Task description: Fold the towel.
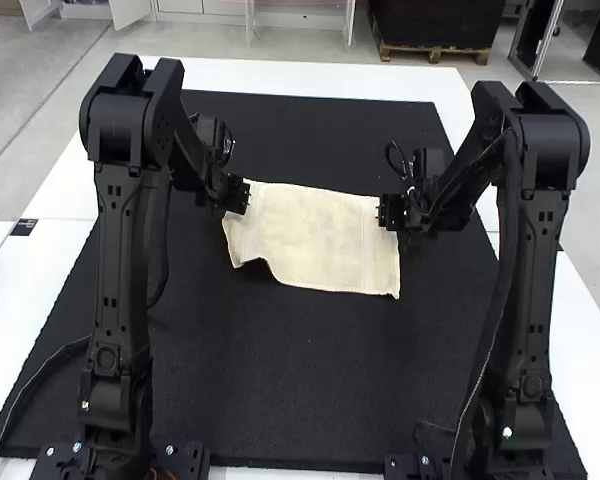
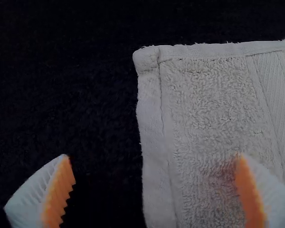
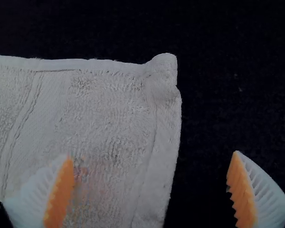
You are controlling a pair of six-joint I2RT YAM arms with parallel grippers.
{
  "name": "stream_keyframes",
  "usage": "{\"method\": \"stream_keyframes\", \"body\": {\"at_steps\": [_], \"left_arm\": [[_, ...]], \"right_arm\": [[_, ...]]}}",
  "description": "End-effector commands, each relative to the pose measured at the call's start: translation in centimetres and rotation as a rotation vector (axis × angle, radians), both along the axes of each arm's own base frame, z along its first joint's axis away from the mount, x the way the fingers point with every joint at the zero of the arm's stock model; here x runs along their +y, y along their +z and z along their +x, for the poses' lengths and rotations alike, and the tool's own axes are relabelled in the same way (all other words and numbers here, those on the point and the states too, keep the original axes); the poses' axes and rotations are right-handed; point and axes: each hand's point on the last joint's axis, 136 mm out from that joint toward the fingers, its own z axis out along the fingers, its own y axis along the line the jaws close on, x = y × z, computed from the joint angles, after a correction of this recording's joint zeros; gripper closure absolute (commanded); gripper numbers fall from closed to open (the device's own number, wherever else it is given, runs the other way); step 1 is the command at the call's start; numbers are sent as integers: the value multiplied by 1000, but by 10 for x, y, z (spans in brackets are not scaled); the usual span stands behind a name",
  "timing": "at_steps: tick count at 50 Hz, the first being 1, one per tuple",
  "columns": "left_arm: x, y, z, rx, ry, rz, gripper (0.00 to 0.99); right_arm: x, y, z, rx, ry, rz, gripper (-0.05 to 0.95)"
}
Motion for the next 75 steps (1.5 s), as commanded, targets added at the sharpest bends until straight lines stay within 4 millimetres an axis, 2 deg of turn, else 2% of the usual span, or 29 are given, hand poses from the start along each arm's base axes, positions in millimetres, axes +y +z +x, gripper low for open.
{"method": "stream_keyframes", "body": {"at_steps": [1,2,3,4,9,18,24,29,32,38,47,59,67,75], "left_arm": [[1,-11,2,9,-2,10,600],[2,-11,1,6,0,10,784],[2,-12,1,4,0,10,910],[1,-11,2,0,0,7,982],[0,-11,0,-21,-4,4,970],[1,-4,1,-42,-1,-2,970],[-3,10,3,-65,-27,-34,970],[3,33,9,-113,-22,-57,972],[8,44,12,-132,-11,-61,972],[9,53,10,-136,-6,-68,972],[2,71,4,-135,-43,-97,972],[2,72,-12,-104,-57,-83,972],[7,68,-29,-85,-59,-69,972],[15,76,-42,-100,-53,-56,972]], "right_arm": [[22,-27,-15,80,90,82,711],[26,-27,-17,86,108,100,744],[28,-26,-18,87,118,108,795],[28,-27,-18,90,117,113,816],[28,-26,-18,92,114,116,908],[22,-22,-17,88,105,119,918],[12,1,-10,41,97,133,918],[9,26,-4,-7,100,146,918],[6,34,-3,-16,98,144,918],[8,45,-7,-27,120,143,918],[6,70,-12,-73,127,149,920],[-7,90,-18,-105,114,162,918],[-17,94,-26,-97,111,169,918],[-16,99,-38,-81,131,166,918]]}}
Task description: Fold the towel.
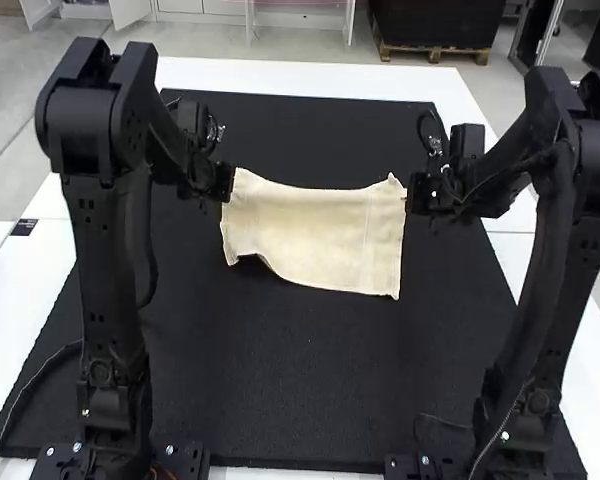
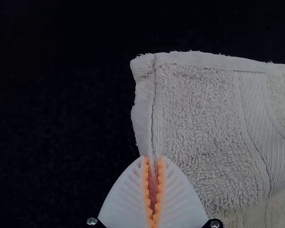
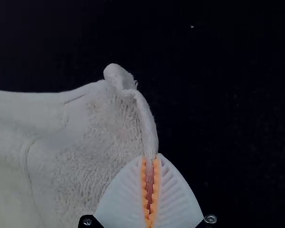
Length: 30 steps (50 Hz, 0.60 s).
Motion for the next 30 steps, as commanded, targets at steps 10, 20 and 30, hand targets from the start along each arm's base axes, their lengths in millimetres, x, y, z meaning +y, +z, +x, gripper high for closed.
{"method": "stream_keyframes", "body": {"at_steps": [10,20,30], "left_arm": [[8,43,-15,-87,-7,10,972],[6,50,-30,-84,-10,9,972],[7,46,-49,-63,-9,10,972]], "right_arm": [[3,29,-21,-36,46,18,918],[9,30,-39,0,73,39,918],[8,30,-58,17,86,32,918]]}}
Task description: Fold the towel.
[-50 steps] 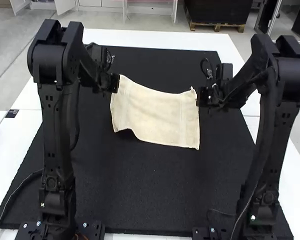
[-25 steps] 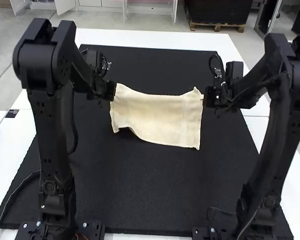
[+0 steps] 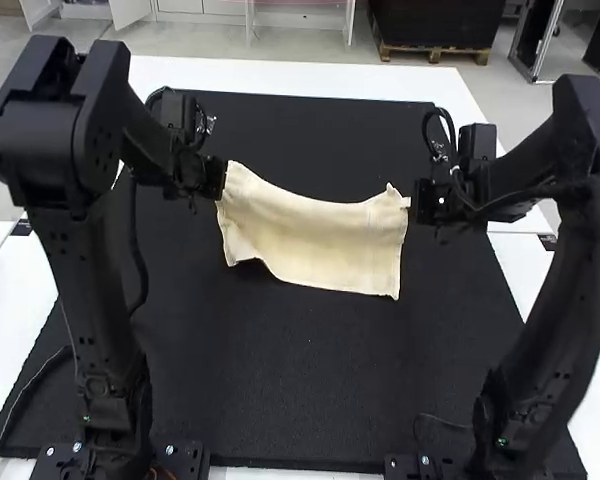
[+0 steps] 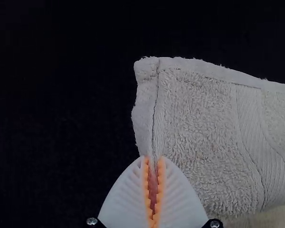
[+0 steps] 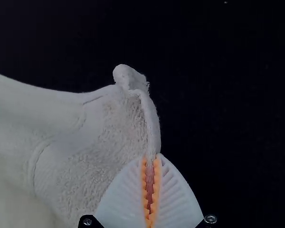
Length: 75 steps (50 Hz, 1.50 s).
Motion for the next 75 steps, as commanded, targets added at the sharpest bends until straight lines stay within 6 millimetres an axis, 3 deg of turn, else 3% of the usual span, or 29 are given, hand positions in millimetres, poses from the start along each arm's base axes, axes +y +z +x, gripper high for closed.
{"method": "stream_keyframes", "body": {"at_steps": [1,25,50,57,61,64,67,70,75], "left_arm": [[3,10,-9,-21,-1,6,972],[4,1,-48,0,5,8,972],[6,-28,-75,37,14,17,972],[13,-25,-73,-17,46,35,954],[13,-25,-74,-32,49,33,787],[14,-27,-75,-30,53,30,434],[14,-29,-77,-22,55,29,30],[15,-30,-77,-19,58,28,13],[21,-29,-77,-18,77,24,13]], "right_arm": [[-3,13,-7,-34,20,4,918],[0,-1,-42,29,40,2,918],[1,-43,-86,137,50,-5,916],[-2,-46,-87,120,50,-30,807],[-3,-47,-87,122,45,-35,539],[-4,-46,-87,121,43,-34,295],[-5,-46,-86,122,37,-33,139],[-7,-46,-86,123,27,-26,-7],[-8,-43,-85,118,22,-20,-13]]}}
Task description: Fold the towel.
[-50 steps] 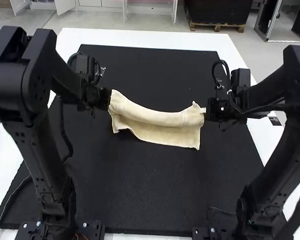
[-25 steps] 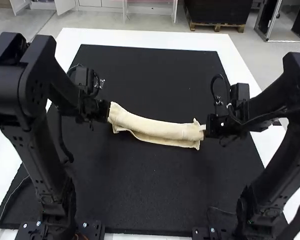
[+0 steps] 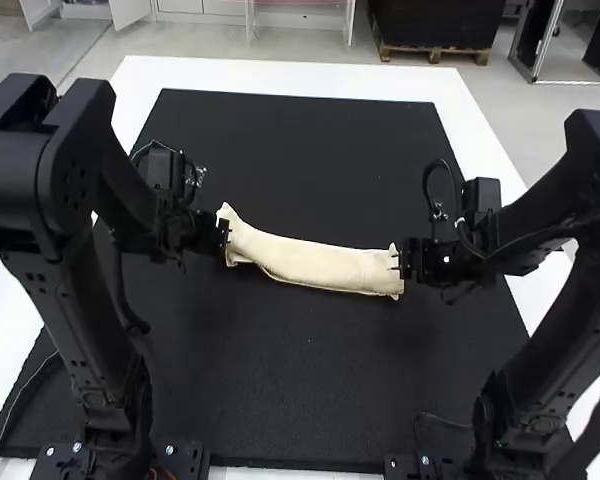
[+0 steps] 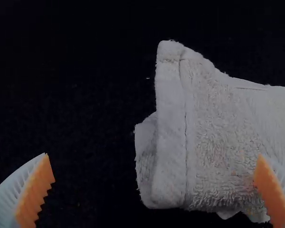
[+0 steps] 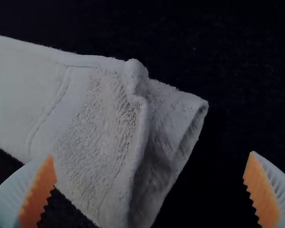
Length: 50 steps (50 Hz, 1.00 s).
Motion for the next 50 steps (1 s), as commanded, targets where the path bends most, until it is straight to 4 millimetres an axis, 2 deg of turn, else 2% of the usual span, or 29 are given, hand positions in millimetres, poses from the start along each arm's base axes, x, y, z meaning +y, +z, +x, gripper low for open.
{"method": "stream_keyframes", "body": {"at_steps": [1,13,18,28,50], "left_arm": [[13,13,5,-41,40,2,15],[49,51,20,-149,142,-22,18],[56,67,24,-183,155,-25,21],[57,93,31,-213,160,-55,23],[55,118,29,-227,180,-87,23]], "right_arm": [[-5,14,6,-45,-18,1,-13],[-2,15,6,-48,-11,4,-13],[0,14,6,-48,-5,2,-11],[4,11,9,-57,2,-13,-10],[22,-3,15,-46,33,-15,-8]]}}
